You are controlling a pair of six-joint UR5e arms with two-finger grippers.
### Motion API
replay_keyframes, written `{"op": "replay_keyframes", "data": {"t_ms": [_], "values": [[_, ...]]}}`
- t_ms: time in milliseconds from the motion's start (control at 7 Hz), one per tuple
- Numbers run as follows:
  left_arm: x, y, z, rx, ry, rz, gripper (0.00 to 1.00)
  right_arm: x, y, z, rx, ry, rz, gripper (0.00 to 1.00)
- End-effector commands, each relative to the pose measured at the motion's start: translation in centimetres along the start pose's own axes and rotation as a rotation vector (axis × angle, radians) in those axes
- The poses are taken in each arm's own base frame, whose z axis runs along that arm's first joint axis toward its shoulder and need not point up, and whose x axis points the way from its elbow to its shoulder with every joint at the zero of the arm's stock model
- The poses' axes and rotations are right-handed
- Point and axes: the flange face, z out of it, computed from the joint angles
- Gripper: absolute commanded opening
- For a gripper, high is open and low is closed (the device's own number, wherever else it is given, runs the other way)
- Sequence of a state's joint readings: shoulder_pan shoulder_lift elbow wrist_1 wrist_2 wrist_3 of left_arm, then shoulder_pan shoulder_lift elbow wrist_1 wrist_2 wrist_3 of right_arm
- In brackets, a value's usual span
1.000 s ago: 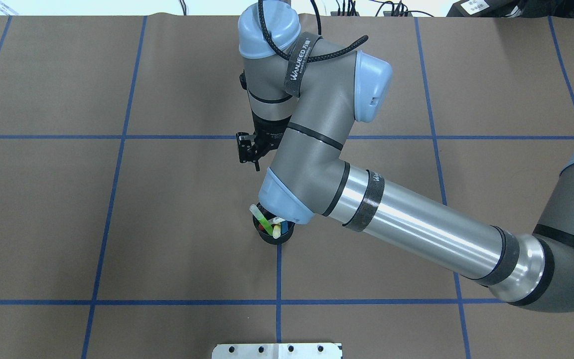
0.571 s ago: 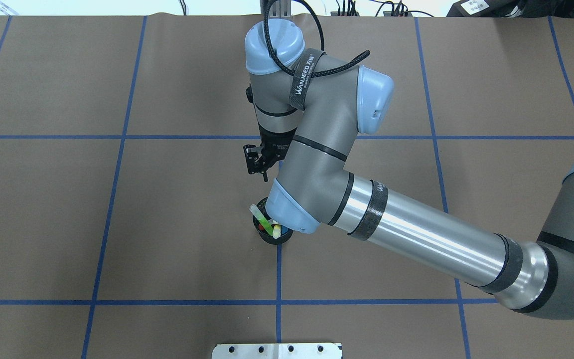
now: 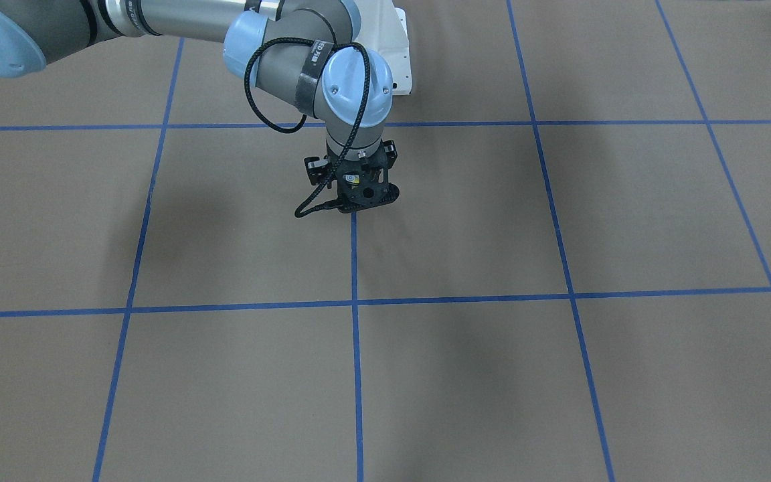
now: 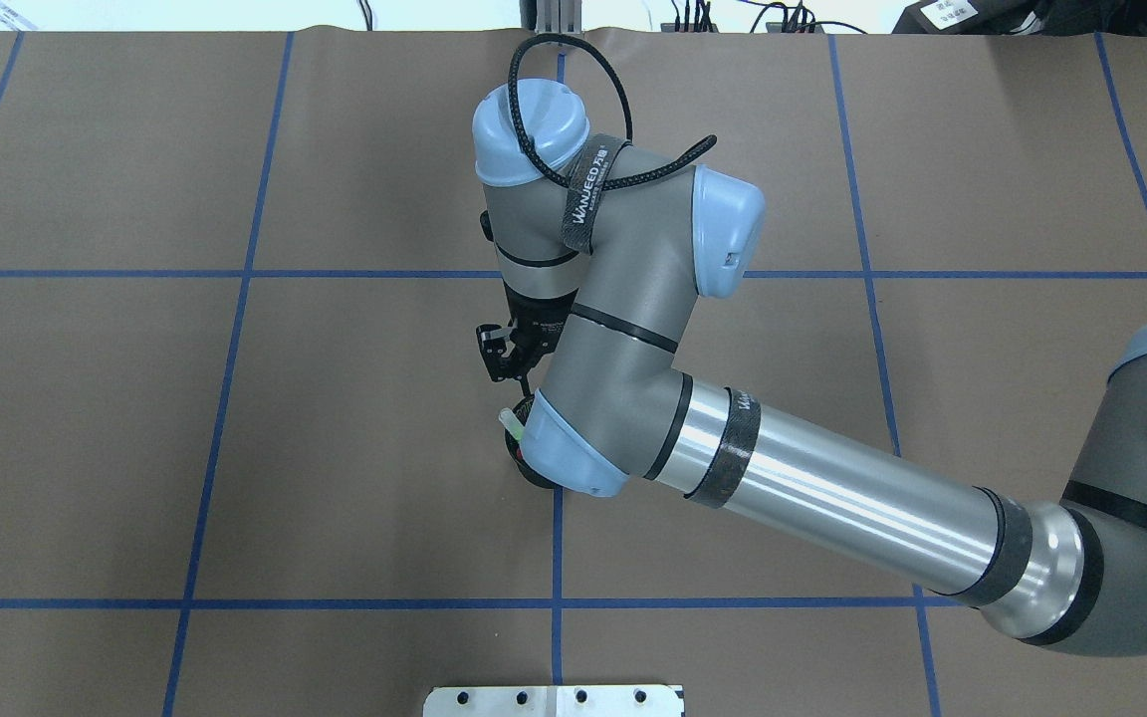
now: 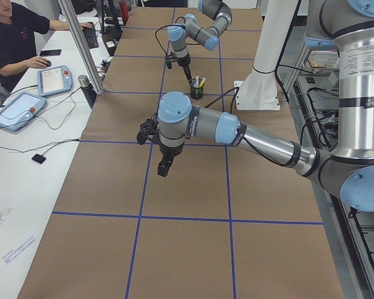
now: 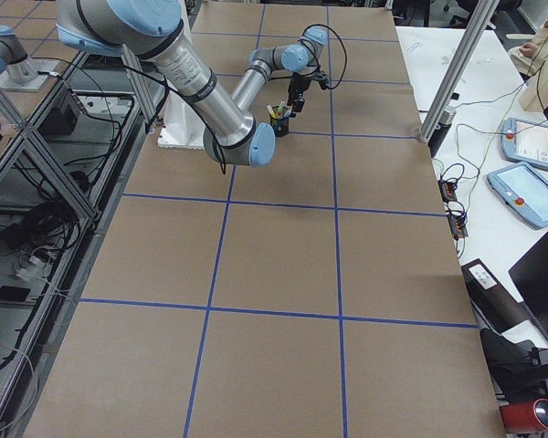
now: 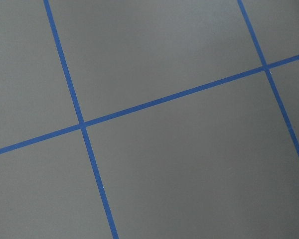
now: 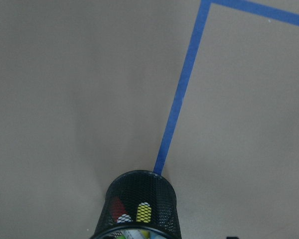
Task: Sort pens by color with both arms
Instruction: 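Lower the right gripper into the cup and grasp the blue marker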
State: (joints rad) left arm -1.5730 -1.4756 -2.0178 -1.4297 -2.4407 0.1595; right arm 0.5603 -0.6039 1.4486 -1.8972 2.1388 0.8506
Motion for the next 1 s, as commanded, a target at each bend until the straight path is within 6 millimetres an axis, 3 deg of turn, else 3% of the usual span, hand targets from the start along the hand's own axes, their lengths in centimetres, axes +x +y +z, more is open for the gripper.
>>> {"op": "replay_keyframes", "data": {"t_ms": [0,286,571,857], "values": [[0.02,0.05,0.03,-0.001,0.000,0.000,0.99,0.02,0.15,0.24,-0.009,-0.004,0.015,0.64],[0.05,-0.01,-0.01,0.000,0.000,0.001,0.99,0.12,0.13,0.40,-0.013,-0.002,0.025,0.42],[0.01,0.00,-0.06,0.001,-0.001,0.000,0.99,0.20,0.18,0.63,-0.016,0.000,0.027,0.30],[0.07,-0.01,-0.11,0.002,-0.001,0.001,0.99,0.34,0.18,0.80,-0.019,0.001,0.030,0.25]]}}
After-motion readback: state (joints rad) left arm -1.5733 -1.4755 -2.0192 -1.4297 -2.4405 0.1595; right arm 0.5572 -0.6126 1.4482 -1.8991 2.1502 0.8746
